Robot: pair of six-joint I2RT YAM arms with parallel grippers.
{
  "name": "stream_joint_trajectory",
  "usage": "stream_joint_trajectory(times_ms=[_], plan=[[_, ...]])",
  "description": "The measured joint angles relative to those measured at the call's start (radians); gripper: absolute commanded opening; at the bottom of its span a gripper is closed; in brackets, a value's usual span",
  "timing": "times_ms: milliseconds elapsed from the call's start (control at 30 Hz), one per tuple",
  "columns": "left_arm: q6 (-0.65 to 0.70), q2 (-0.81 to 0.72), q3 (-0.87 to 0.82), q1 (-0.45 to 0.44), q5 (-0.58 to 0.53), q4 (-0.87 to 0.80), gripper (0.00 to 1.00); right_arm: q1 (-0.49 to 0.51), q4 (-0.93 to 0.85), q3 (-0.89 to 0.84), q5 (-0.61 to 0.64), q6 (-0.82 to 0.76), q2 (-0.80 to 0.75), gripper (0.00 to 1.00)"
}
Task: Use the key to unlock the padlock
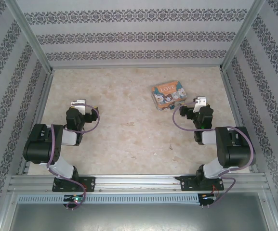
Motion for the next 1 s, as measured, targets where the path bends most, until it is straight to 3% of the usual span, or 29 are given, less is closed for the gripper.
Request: stream_joint_trajectory(times_ms=[1000], plan=[[0.003, 0.0, -0.011, 0.0, -0.002, 0.021, 0.99, 0.0, 0.001, -0.001, 0.0, 0.0, -0.002, 0.98]])
